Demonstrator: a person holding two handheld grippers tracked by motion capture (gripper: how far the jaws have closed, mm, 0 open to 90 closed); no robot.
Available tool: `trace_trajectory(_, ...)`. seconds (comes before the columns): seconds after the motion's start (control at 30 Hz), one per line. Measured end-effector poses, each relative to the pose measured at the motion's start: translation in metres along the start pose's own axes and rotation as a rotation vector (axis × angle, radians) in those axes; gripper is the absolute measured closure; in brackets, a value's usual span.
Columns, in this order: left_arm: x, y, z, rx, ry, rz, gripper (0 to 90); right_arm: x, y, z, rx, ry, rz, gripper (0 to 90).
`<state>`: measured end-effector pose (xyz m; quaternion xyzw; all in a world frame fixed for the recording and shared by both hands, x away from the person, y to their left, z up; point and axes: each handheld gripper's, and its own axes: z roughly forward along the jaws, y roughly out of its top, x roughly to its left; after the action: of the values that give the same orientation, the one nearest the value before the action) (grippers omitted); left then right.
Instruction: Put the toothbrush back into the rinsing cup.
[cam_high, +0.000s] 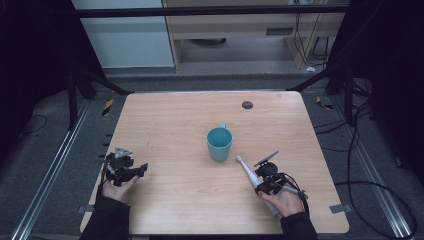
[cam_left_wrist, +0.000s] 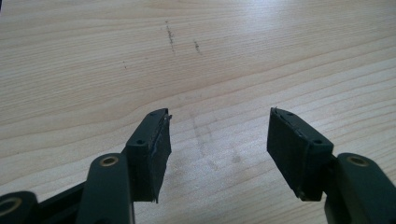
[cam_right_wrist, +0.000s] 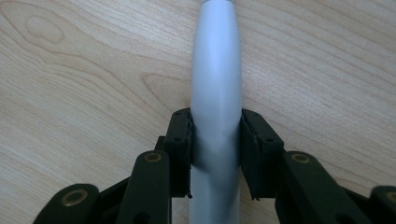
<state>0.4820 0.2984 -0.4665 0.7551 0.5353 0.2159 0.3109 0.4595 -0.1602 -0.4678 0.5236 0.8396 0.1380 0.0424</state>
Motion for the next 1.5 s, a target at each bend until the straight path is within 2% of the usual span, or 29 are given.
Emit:
trace_trajectory(0.17,0.0,0.0,0.0,-0.001,0.0,-0.003,39.2,-0.001,-0.001,-0.002,-0.009,0.0,0.008,66.4)
trace_trajectory(0.33,0.0,0.0,0.0,0.001,0.001,-0.003,39.2,-0.004,-0.002,-0.014,-0.056,0.001,0.018,66.4)
trace_trajectory(0.63,0.0,0.001,0.0,0.0,0.003,-0.003,39.2,-0.01,-0.005,-0.03,-0.207,0.015,0.058,66.4)
trace_trajectory(0.97,0.001,0.001,0.0,-0.004,0.003,-0.004,39.3,-0.018,-0.009,-0.045,-0.391,-0.002,0.087,66.4)
trace_trajectory(1.2,0.001,0.001,0.0,-0.006,0.003,-0.004,39.3,-0.019,-0.008,-0.057,-0.551,-0.004,0.09,66.4)
trace_trajectory(1.33,0.0,0.001,0.0,-0.008,0.003,-0.003,39.3,-0.02,-0.004,-0.064,-0.608,-0.016,0.086,66.4)
trace_trajectory(1.5,0.0,0.001,-0.001,-0.01,0.004,-0.002,39.2,-0.017,0.001,-0.07,-0.649,-0.021,0.068,66.4)
